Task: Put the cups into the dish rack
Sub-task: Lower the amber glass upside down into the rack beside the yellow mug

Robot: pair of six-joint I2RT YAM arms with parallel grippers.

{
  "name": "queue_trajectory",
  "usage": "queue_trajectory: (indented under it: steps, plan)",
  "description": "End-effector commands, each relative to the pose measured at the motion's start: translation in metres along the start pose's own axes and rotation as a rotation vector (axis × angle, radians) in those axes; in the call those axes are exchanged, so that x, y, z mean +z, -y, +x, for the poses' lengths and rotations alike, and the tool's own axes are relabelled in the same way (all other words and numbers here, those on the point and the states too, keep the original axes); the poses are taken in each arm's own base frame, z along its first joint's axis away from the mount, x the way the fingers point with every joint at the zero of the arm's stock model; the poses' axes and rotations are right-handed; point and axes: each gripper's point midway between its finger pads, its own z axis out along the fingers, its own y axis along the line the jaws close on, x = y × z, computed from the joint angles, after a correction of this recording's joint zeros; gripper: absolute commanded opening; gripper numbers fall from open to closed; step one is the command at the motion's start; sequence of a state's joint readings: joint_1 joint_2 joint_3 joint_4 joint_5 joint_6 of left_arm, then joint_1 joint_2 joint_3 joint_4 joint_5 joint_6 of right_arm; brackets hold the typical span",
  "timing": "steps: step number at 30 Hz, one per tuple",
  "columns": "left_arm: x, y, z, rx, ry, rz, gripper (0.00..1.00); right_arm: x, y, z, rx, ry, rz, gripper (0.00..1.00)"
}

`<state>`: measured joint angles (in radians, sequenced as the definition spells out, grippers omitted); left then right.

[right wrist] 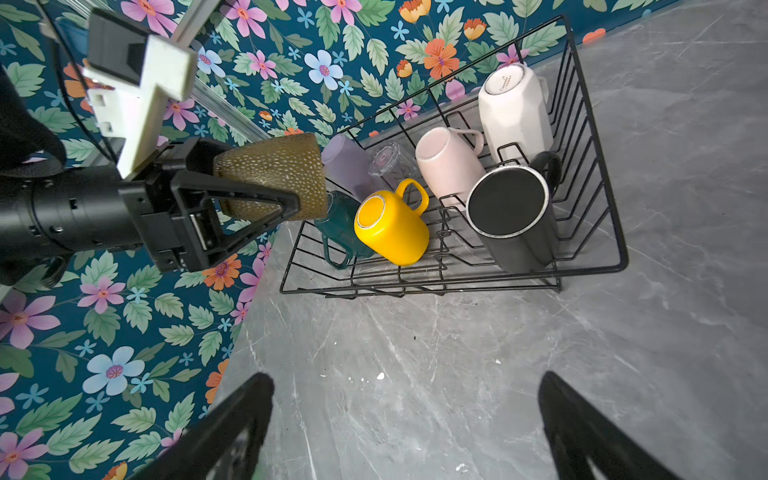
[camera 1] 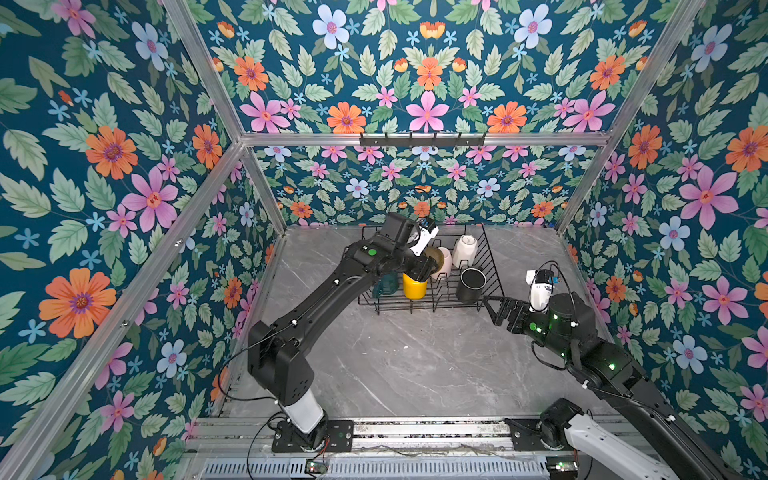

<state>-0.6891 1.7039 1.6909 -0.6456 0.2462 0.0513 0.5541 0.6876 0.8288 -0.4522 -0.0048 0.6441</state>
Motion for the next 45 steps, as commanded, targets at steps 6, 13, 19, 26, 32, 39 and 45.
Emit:
queue_trajectory:
  steps: [6,13,19,26,32,39,45]
  plan:
    - [0.043,-0.007,0.018,0.035,-0.167,-0.146,0.0,-0.005,0.004,0.002,-0.01,0.015,-0.001,0.99]
    - [0.079,0.0,0.028,0.054,-0.224,-0.156,0.0,-0.012,0.005,0.004,-0.01,0.025,-0.01,0.99]
    - [0.101,0.001,0.038,0.063,-0.268,-0.169,0.0,-0.012,0.006,0.006,-0.009,0.024,-0.012,0.99]
    - [0.119,0.001,0.05,0.073,-0.307,-0.174,0.0,-0.01,0.006,0.007,-0.008,0.018,-0.017,0.99]
    - [0.13,0.001,0.06,0.071,-0.331,-0.17,0.0,-0.011,0.005,0.007,-0.006,0.019,-0.02,0.99]
    - [0.144,-0.002,0.074,0.071,-0.365,-0.177,0.03,-0.011,0.004,0.005,-0.006,0.024,-0.025,0.99]
    - [0.154,-0.003,0.082,0.061,-0.377,-0.177,0.11,-0.011,0.004,0.006,-0.006,0.022,-0.025,0.99]
